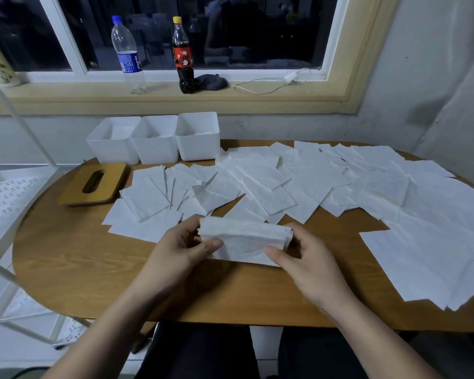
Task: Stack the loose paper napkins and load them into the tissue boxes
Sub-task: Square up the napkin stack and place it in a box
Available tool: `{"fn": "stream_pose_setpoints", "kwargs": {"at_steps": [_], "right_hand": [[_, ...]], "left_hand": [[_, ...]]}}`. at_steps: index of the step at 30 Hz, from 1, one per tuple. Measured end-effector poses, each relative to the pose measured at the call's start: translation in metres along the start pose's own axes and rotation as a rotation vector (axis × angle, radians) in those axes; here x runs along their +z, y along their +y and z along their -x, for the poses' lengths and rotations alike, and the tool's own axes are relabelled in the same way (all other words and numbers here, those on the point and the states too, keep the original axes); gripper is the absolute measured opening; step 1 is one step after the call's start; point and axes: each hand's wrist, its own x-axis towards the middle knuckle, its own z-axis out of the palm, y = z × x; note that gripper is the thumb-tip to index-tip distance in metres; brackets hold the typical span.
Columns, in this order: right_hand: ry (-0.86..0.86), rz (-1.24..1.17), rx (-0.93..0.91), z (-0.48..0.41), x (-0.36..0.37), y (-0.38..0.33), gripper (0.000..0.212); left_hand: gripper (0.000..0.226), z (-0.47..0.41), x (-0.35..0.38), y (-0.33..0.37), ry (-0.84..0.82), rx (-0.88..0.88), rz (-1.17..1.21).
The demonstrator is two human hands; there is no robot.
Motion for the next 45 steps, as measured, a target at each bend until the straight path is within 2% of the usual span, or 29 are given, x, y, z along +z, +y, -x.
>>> {"fn": "stream_pose_setpoints", "kwargs": {"at_steps": [4, 9, 12, 16, 22, 27, 30, 33, 35, 37, 40, 45], "right_hand": [[-0.019, 0.02, 0.04, -0.006, 0.002, 0.009, 0.026], [-0.023, -0.104, 0.069, -0.012, 0.009, 0.009, 0.039], [0.023, -0.157, 0.062, -0.014, 0.017, 0.011, 0.043], [0.095, -0.181, 0.055, -0.015, 0.025, 0.014, 0.041], [0.09, -0.205, 0.059, -0.016, 0.022, 0.02, 0.048], [0.134, -0.211, 0.064, -0.015, 0.029, 0.02, 0.048], [0.1, -0.254, 0.039, -0.013, 0.026, 0.02, 0.044], [0.118, -0.347, -0.016, -0.012, 0.03, 0.011, 0.024], [0.184, -0.349, -0.011, -0.014, 0.035, 0.003, 0.013], [0.244, -0.321, -0.003, -0.017, 0.04, 0.0, 0.02], [0.282, -0.317, -0.021, -0.021, 0.043, 0.005, 0.032], [0.34, -0.404, 0.027, -0.022, 0.044, 0.007, 0.027]], "left_hand": [[0.034, 0.002, 0.009, -0.01, -0.014, -0.027, -0.062], [0.039, -0.007, 0.02, -0.006, 0.0, -0.018, -0.027], [0.043, -0.01, 0.033, -0.007, 0.038, -0.043, 0.011], [0.038, -0.013, 0.044, -0.006, 0.088, 0.019, 0.065], [0.046, -0.013, 0.046, -0.01, 0.132, -0.025, 0.117], [0.046, -0.012, 0.053, -0.009, 0.195, -0.022, 0.138], [0.04, -0.012, 0.052, -0.007, 0.26, 0.008, 0.098], [0.038, -0.015, 0.059, -0.005, 0.326, 0.002, 0.141], [0.025, -0.018, 0.065, -0.003, 0.389, -0.013, 0.177], [0.014, -0.019, 0.069, -0.004, 0.435, -0.028, 0.176], [0.013, -0.021, 0.071, -0.009, 0.451, -0.036, 0.186], [0.026, -0.022, 0.072, -0.009, 0.484, -0.023, 0.226]]}}
